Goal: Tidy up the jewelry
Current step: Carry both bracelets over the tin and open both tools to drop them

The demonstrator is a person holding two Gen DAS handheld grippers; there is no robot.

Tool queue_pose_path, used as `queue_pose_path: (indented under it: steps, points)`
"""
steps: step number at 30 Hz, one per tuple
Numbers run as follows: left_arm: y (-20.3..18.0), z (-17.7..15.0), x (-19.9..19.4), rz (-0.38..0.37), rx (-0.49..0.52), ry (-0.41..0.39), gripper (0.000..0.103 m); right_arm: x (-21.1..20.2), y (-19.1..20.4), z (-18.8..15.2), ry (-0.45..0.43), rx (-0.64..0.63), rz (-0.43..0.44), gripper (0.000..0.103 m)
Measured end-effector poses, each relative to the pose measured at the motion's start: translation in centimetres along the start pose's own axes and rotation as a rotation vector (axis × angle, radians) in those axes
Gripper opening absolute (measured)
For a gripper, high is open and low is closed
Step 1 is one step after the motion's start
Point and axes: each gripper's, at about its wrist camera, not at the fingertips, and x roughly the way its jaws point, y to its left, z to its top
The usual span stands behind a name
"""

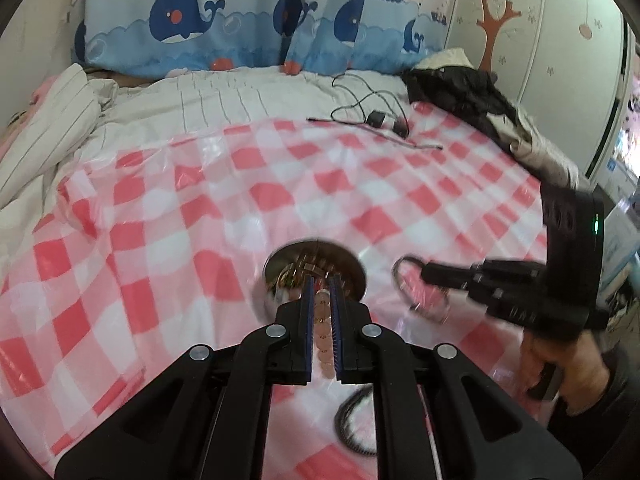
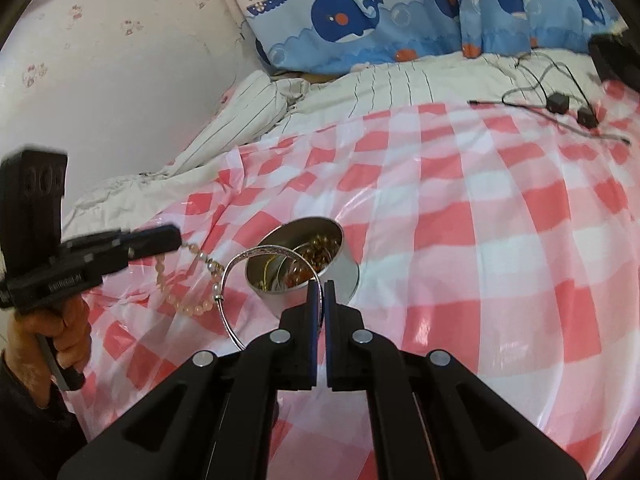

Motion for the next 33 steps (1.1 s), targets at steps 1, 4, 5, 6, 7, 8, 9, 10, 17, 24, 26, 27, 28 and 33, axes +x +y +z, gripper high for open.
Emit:
queue_pose_path:
  steps: [1,4,5,6,7,8,9,10,17,24,26,27,28,33]
  points:
    - [-0.1,0.5,0.2,-0.011,-0.005,-0.006,0.007,0.1,0.0,0.2,-0.002,-0.002,-0.001,0.003]
    - [-0.1,1.7,1.2,-0.05,-0.033,-0.016,0.007,0.5,0.0,0.8,-0.005,-0.011,-0.01,0.003]
    - [0.1,2.0,1.8,-0.069,-0.05,-0.014,0.007,0.6,0.0,1.0,-0.005,-0.015,-0.016,0.003]
    - [0.3,2.1,2.3,-0.081,-0.06,-0.01,0.007,0.7,0.0,1.1,-0.004,-0.02,-0.024,0.003]
    - [0.6,2.2,2.9,-0.097,-0.078,-0.004,0.007,0.8,0.0,1.2,-0.004,-0.022,-0.028,0.003]
    - [1.1,2.2,3.7,-0.113,-0.105,0.003,0.007,0.9,-0.1,1.3,-0.002,-0.022,-0.029,0.003]
    - [1.6,2.2,4.4,-0.12,-0.132,0.009,0.007,1.1,-0.1,1.4,0.001,-0.026,-0.036,0.003]
    - [2.3,2.0,5.1,-0.108,-0.159,0.02,0.007,1.3,0.0,1.4,0.004,-0.032,-0.043,0.003]
    - [5.5,0.4,7.5,0.001,-0.236,0.102,0.014,3.4,1.5,2.0,0.032,-0.093,-0.057,0.003]
    - [7.2,0.6,5.9,0.027,-0.291,0.045,0.033,6.1,2.9,3.2,0.053,-0.139,-0.069,0.003]
    - [7.5,0.5,5.7,0.03,-0.306,0.04,0.034,7.1,3.3,3.4,0.059,-0.157,-0.087,0.003]
    - [7.6,0.5,5.7,0.034,-0.307,0.038,0.035,7.6,3.3,3.5,0.067,-0.164,-0.103,0.004]
    - [7.5,0.5,5.6,0.034,-0.306,0.037,0.035,8.2,3.3,3.4,0.084,-0.166,-0.123,0.007]
    - [6.4,-0.1,5.1,0.042,-0.269,0.049,0.041,6.9,2.7,2.9,0.066,-0.157,-0.14,0.033]
